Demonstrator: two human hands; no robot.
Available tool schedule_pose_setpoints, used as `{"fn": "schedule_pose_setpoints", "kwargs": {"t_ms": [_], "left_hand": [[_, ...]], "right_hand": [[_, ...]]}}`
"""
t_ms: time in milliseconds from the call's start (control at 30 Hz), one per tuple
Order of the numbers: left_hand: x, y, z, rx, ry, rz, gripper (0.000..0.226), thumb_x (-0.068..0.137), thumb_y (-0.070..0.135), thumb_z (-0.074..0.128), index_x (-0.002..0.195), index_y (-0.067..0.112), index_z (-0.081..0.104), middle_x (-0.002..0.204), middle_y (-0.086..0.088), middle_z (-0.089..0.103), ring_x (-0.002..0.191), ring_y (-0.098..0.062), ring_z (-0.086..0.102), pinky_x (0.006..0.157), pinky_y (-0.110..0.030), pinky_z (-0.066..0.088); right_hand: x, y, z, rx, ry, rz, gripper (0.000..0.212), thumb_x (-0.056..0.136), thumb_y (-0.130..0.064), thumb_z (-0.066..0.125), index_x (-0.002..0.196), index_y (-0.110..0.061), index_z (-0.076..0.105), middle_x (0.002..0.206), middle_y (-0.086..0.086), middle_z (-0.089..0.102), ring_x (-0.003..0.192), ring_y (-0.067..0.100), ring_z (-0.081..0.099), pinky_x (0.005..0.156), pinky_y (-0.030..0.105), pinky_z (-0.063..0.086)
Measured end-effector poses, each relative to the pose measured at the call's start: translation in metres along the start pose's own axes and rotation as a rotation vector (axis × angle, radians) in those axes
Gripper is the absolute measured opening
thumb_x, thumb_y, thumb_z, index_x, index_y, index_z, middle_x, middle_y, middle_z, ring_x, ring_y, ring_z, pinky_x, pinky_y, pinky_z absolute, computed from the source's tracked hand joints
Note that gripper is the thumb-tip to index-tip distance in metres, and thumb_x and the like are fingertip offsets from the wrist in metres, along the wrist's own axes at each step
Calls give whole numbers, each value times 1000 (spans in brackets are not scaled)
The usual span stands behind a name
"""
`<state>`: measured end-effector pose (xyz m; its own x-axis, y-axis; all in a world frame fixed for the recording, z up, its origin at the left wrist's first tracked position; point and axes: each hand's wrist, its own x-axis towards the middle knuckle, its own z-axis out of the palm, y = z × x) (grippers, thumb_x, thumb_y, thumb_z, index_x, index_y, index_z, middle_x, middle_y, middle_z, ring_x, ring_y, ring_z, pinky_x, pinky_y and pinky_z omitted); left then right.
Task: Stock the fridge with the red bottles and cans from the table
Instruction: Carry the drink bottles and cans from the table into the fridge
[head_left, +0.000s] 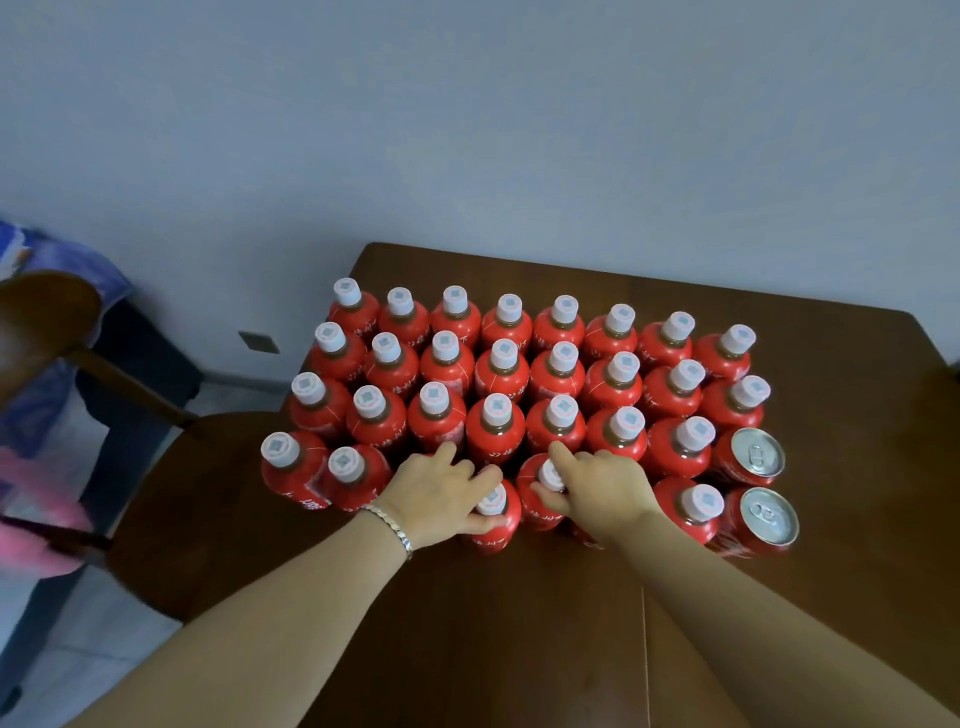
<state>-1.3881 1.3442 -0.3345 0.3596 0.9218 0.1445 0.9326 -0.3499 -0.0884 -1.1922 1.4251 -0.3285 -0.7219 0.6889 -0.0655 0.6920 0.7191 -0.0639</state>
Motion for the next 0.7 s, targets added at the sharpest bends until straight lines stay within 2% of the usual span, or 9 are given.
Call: {"fn": "schedule_pose_setpoints", "kwargs": {"t_ms": [67, 133, 200, 233, 267, 333, 467, 533, 700], "left_hand": [[1, 3, -1, -28, -46, -25, 55, 75, 58, 35, 80, 16, 71, 45, 4, 54, 47, -17, 54, 34, -17, 32], [3, 11, -7, -55, -88, -61, 58, 76, 57, 32, 81, 15, 71, 44, 4, 55, 46, -16, 55, 35, -16, 32], [2, 24, -17, -49, -175, -115, 57, 86, 55, 30, 103, 12, 65, 62, -1, 65, 65, -20, 62, 44, -23, 39], [1, 30, -22, -32, -242, -165, 55, 92, 52, 30, 120, 11, 52, 81, -5, 68, 82, -24, 62, 55, -28, 42], [-1, 38, -25, -63, -315, -237, 54, 95, 51, 30, 132, 11, 38, 98, -8, 67, 95, -27, 59, 65, -32, 44], [-2, 52, -36, -128, -401, -393, 57, 97, 48, 32, 140, 12, 25, 109, -9, 63, 103, -29, 57, 75, -35, 44], [-5, 75, -61, -143, -357, -597, 54, 97, 44, 35, 140, 14, 24, 114, -8, 59, 105, -27, 57, 78, -35, 45], [-5, 83, -76, -139, -301, -654, 51, 96, 42, 37, 138, 15, 27, 117, -8, 55, 104, -27, 57, 79, -36, 46], [-20, 119, -130, -192, -152, -885, 43, 94, 35, 46, 130, 15, 35, 114, -5, 54, 98, -25, 59, 79, -36, 50]], "right_hand": [[-1, -4, -1, -6, 31, 55, 49, 49, -49, 88, 70, -14, 61, 35, -3, 43, 26, 15, 40, 46, 15, -9], [-6, -7, -4, -37, 50, 101, 45, 69, -48, 77, 88, -11, 61, 50, 0, 56, 39, 19, 50, 39, 19, 7], [-14, -9, -9, -12, -46, 192, 44, 93, -49, 46, 116, -11, 48, 80, 3, 64, 71, 24, 62, 52, 28, 32], [-19, -11, -14, 29, -87, 212, 46, 96, -49, 37, 123, -12, 42, 89, 1, 64, 83, 25, 63, 59, 30, 36], [-25, -14, -18, 61, -117, 237, 48, 97, -48, 35, 128, -11, 38, 96, 1, 65, 91, 25, 64, 62, 30, 37], [-33, -18, -24, 137, -128, 289, 45, 97, -43, 39, 127, -9, 35, 105, 4, 65, 96, 27, 64, 65, 31, 39], [-45, -21, -48, 296, -153, 378, 41, 94, -31, 49, 124, -6, 35, 104, 8, 65, 97, 30, 63, 66, 31, 39], [-46, -21, -65, 250, -164, 297, 41, 92, -30, 51, 123, -7, 37, 99, 7, 64, 96, 29, 63, 64, 31, 38], [-59, -33, -114, 13, -139, -106, 38, 92, -25, 49, 126, -11, 38, 102, 7, 63, 97, 30, 63, 63, 31, 38]]}}
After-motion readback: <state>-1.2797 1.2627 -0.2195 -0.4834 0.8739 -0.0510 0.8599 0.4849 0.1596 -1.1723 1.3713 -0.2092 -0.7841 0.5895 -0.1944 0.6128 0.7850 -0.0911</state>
